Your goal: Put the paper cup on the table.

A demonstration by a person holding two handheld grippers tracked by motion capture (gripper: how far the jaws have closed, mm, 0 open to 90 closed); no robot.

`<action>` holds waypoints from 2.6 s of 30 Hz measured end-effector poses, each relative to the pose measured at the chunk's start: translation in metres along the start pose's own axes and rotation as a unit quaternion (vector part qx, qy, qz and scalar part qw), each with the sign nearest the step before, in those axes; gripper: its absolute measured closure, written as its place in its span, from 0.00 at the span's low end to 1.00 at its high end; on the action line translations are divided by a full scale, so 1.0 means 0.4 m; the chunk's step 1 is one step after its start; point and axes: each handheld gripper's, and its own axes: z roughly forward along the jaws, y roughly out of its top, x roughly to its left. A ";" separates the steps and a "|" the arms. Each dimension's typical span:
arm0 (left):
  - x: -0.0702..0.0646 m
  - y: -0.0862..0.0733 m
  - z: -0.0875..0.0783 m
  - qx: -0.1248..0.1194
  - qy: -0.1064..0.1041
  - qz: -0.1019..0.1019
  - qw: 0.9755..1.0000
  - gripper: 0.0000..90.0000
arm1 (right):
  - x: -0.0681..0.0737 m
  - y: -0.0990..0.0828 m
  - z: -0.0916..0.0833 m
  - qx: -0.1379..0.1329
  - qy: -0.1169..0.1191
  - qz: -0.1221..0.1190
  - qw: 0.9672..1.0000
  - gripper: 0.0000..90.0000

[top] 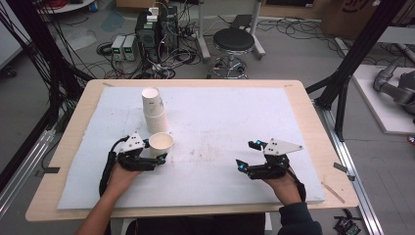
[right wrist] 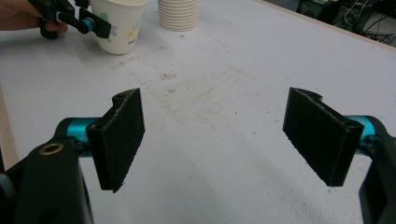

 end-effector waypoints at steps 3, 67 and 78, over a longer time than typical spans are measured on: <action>0.000 -0.007 -0.007 0.003 0.002 -0.005 1.000 0.35 | -0.001 0.000 -0.002 0.000 -0.001 0.002 1.000 0.23; 0.050 -0.035 -0.231 -0.204 0.074 -0.056 0.975 0.18 | -0.039 -0.036 -0.074 -0.013 -0.072 0.028 0.997 0.23; 0.054 -0.036 -0.230 -0.202 0.077 -0.057 0.975 0.18 | -0.039 -0.037 -0.074 -0.014 -0.072 0.027 0.997 0.23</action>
